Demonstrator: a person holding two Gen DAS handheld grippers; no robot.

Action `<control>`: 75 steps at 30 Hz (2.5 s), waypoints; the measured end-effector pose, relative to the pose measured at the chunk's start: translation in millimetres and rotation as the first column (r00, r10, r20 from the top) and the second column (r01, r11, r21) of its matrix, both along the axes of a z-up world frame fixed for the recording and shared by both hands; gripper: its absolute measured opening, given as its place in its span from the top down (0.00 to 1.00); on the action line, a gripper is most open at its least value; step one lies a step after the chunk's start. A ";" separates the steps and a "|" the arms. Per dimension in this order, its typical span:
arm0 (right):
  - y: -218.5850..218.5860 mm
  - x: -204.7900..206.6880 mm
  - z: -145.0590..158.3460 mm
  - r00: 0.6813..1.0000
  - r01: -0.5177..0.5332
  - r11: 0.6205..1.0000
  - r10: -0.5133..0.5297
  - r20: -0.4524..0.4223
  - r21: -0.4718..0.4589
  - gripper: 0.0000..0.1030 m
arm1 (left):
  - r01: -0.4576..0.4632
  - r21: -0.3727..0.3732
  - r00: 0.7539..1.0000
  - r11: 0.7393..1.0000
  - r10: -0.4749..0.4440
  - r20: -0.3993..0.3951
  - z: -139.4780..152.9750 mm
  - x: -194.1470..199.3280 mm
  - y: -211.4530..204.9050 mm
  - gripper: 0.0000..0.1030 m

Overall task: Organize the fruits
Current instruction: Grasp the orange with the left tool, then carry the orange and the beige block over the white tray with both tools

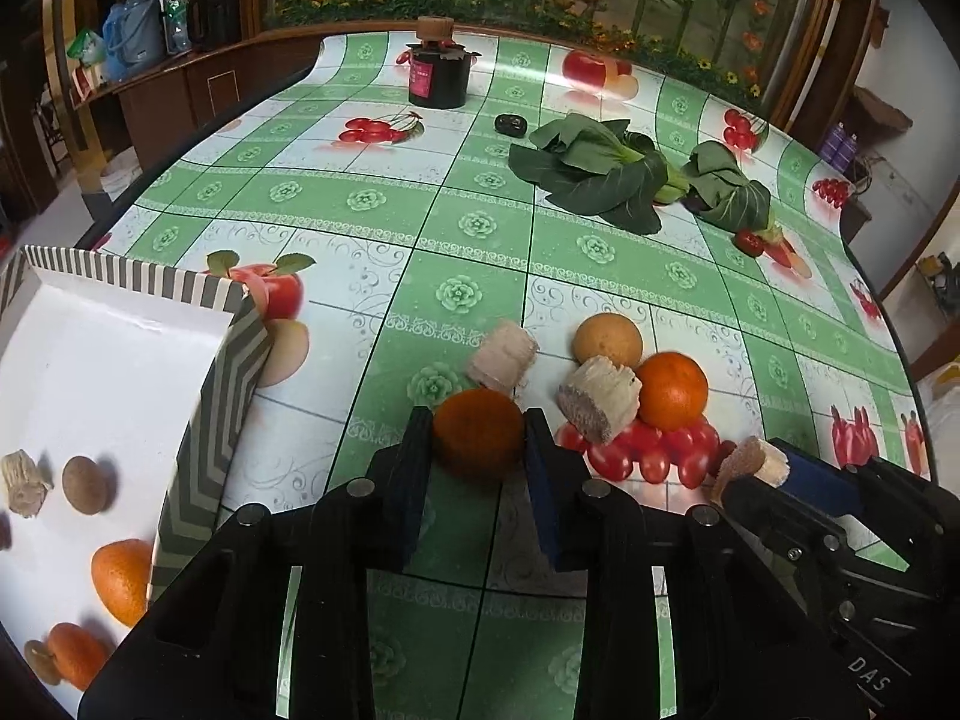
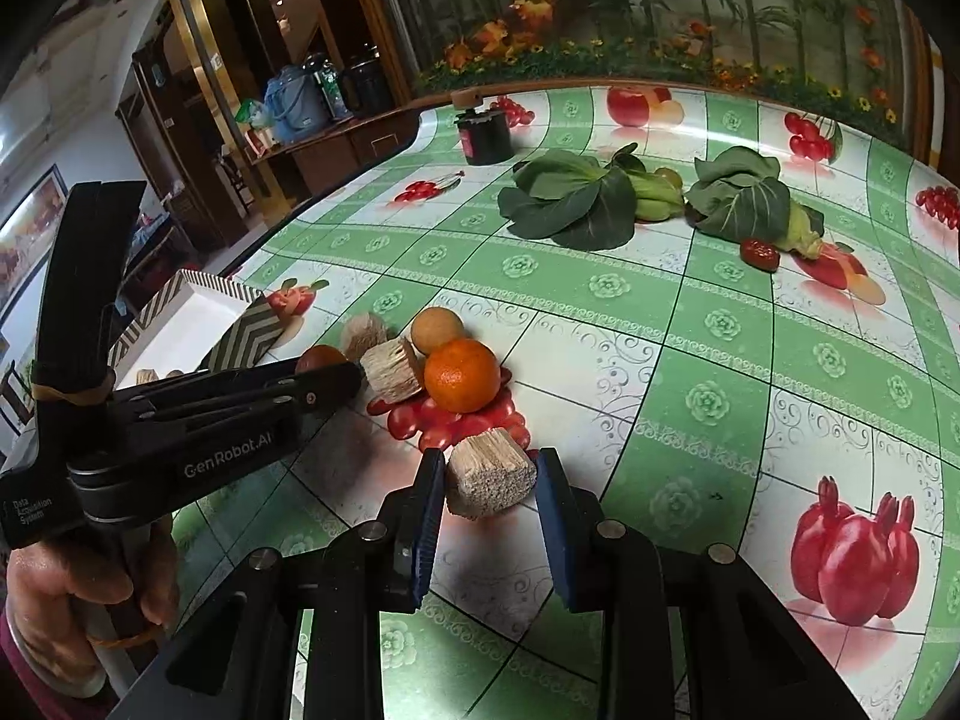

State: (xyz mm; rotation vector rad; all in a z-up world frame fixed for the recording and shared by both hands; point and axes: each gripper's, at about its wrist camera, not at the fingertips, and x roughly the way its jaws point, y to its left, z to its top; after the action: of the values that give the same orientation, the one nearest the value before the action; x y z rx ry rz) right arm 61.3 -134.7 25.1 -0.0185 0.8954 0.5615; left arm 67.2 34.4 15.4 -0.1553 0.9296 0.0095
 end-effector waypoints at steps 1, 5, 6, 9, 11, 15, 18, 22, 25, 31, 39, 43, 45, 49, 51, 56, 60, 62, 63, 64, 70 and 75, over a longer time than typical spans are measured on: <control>0.6 -0.6 -0.1 1.000 -0.002 1.000 0.002 0.000 -0.002 0.71 | 0.000 -0.003 1.000 1.000 0.000 0.002 0.6 -1.9 0.0 0.72; 0.5 -3.9 1.2 1.000 -0.002 1.000 0.002 0.007 -0.009 0.71 | -0.016 -0.005 1.000 1.000 0.016 0.025 6.6 -13.7 1.3 0.72; 0.1 -4.7 1.5 1.000 0.000 1.000 0.000 0.008 -0.010 0.71 | -0.017 -0.003 0.999 1.000 0.017 0.029 8.3 -17.2 1.0 0.72; -1.0 -7.3 2.6 1.000 0.009 1.000 -0.009 0.010 -0.010 0.71 | -0.018 0.001 0.999 1.000 0.018 0.040 12.5 -27.8 0.1 0.72; -1.2 -10.1 3.8 1.000 0.014 1.000 -0.013 0.013 -0.008 0.71 | -0.014 0.008 0.999 1.000 0.014 0.048 15.9 -35.3 -1.1 0.72; -0.7 -18.6 7.2 0.999 0.032 0.999 -0.032 0.017 -0.009 0.71 | -0.010 0.029 0.997 1.000 0.008 0.072 23.1 -48.3 -4.0 0.72; -0.1 -25.9 15.1 0.998 0.054 0.998 -0.053 0.041 -0.014 0.71 | -0.011 0.045 0.996 0.999 0.006 0.092 28.2 -57.3 -4.5 0.72; -1.2 -38.0 25.2 0.994 0.080 0.997 -0.080 0.069 -0.002 0.71 | -0.006 0.052 0.993 0.999 0.000 0.114 35.0 -66.6 -5.3 0.72; -1.2 -47.3 29.3 0.993 0.090 0.996 -0.091 0.079 0.004 0.71 | 0.000 0.068 0.990 0.998 -0.009 0.138 41.5 -75.2 -7.2 0.72; 6.5 -60.2 33.5 0.992 0.087 0.996 -0.086 0.093 -0.007 0.71 | 0.004 0.083 0.986 0.997 -0.017 0.164 51.5 -89.2 -5.8 0.72; 23.9 -72.2 38.8 0.993 0.063 0.998 -0.063 0.101 0.003 0.71 | -0.019 0.085 0.983 0.996 0.003 0.184 58.1 -106.2 11.1 0.72; 36.7 -75.7 40.2 0.994 0.040 0.999 -0.040 0.101 0.004 0.71 | -0.039 0.089 0.980 0.995 0.021 0.196 61.9 -114.0 22.9 0.72; 44.5 -77.6 40.7 0.994 0.028 1.000 -0.028 0.103 -0.001 0.71 | -0.048 0.086 0.980 0.995 0.030 0.199 63.0 -117.0 28.9 0.72; 56.9 -79.9 41.5 0.995 0.005 1.000 -0.005 0.104 -0.002 0.71 | -0.059 0.077 0.978 0.995 0.042 0.205 66.0 -122.8 38.9 0.72; 61.2 -80.2 42.2 0.995 -0.003 1.000 0.003 0.103 0.000 0.71 | -0.063 0.072 0.977 0.995 0.047 0.209 68.5 -126.4 44.2 0.72; 77.0 -82.1 44.1 0.994 -0.032 0.999 0.032 0.106 -0.004 0.71 | -0.088 0.076 0.972 0.993 0.069 0.223 73.1 -132.5 56.6 0.72; 88.7 -84.5 45.8 0.992 -0.053 0.998 0.055 0.111 -0.014 0.71 | -0.106 0.077 0.971 0.991 0.086 0.224 73.8 -135.8 66.1 0.72; 93.0 -85.3 46.2 0.992 -0.062 0.998 0.064 0.111 -0.017 0.71 | -0.115 0.077 0.970 0.990 0.095 0.224 73.8 -137.9 71.6 0.72; 96.3 -85.8 46.5 0.991 -0.068 0.998 0.070 0.111 -0.019 0.71 | -0.120 0.078 0.969 0.990 0.100 0.225 73.9 -139.1 74.5 0.72; 98.9 -86.2 46.7 0.991 -0.072 0.997 0.074 0.111 -0.020 0.71 | -0.126 0.079 0.969 0.989 0.105 0.225 73.8 -139.9 77.2 0.72; 118.4 -87.3 47.9 0.988 -0.108 0.994 0.111 0.111 -0.031 0.71 | -0.163 0.080 0.965 0.983 0.142 0.222 73.3 -143.6 96.9 0.72; 136.4 -86.5 49.1 0.982 -0.142 0.989 0.147 0.115 -0.045 0.71 | -0.196 0.085 0.961 0.977 0.174 0.215 70.8 -145.7 115.2 0.72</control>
State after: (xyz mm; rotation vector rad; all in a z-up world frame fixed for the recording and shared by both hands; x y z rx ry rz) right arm -25.2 1.7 74.2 -0.1498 0.7930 0.6724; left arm -78.5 149.5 86.2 -0.1424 0.7026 0.2125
